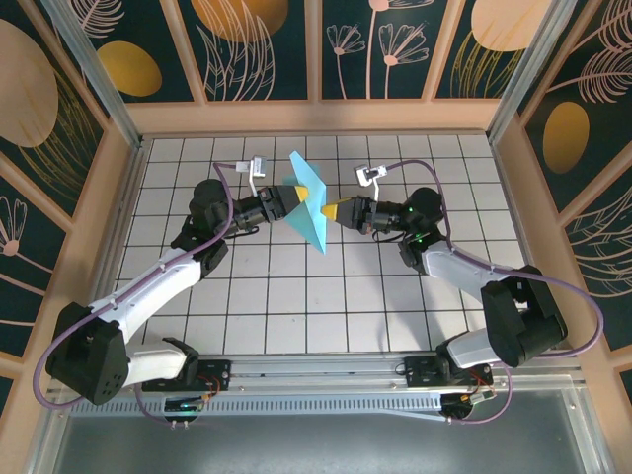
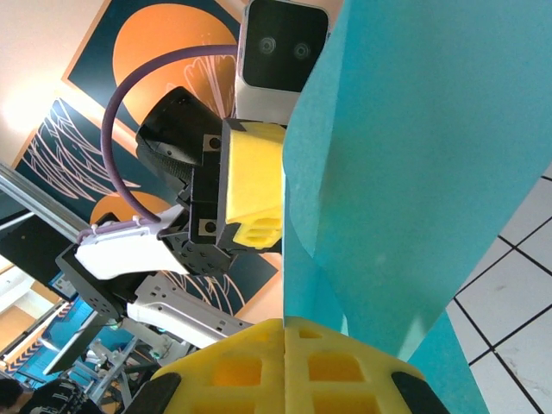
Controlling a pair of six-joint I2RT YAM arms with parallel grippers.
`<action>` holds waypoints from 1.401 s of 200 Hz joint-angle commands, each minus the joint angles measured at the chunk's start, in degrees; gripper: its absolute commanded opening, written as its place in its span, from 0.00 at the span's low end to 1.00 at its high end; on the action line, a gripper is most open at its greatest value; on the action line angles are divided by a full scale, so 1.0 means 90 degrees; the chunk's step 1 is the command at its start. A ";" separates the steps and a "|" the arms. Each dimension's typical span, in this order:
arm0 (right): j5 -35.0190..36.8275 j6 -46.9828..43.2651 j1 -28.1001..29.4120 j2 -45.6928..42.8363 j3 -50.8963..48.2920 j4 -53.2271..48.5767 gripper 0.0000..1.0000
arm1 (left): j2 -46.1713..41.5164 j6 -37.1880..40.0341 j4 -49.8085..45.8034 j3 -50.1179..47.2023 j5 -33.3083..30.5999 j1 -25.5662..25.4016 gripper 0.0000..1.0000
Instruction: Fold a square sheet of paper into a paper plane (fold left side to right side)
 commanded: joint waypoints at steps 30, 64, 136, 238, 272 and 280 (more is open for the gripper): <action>0.0053 -0.0267 0.0037 0.0048 0.0160 -0.0180 0.00 | -0.0037 0.0054 0.0251 0.0144 -0.0052 -0.0037 0.17; 0.0149 -0.0446 0.0038 0.0001 0.0160 -0.0480 0.00 | -0.0066 0.0060 0.0210 0.0126 -0.0109 -0.0042 0.11; 0.0634 -0.1194 -0.0065 -0.0689 0.0139 -0.1666 0.28 | -0.0076 0.0054 0.0267 0.0108 -0.0199 -0.0042 0.07; 0.1403 -0.1982 0.0021 -0.1641 -0.0367 -0.3488 0.80 | 0.0063 -0.0083 0.0566 0.0144 -0.0178 -0.0052 0.04; 0.1363 -0.1749 0.0264 -0.1454 -0.0341 -0.2978 0.80 | 0.0109 -0.0105 0.0590 0.0153 -0.0153 -0.0055 0.04; 0.1326 -0.1680 0.0306 -0.1377 -0.0307 -0.2817 0.80 | 0.0119 -0.0121 0.0600 0.0163 -0.0140 -0.0048 0.03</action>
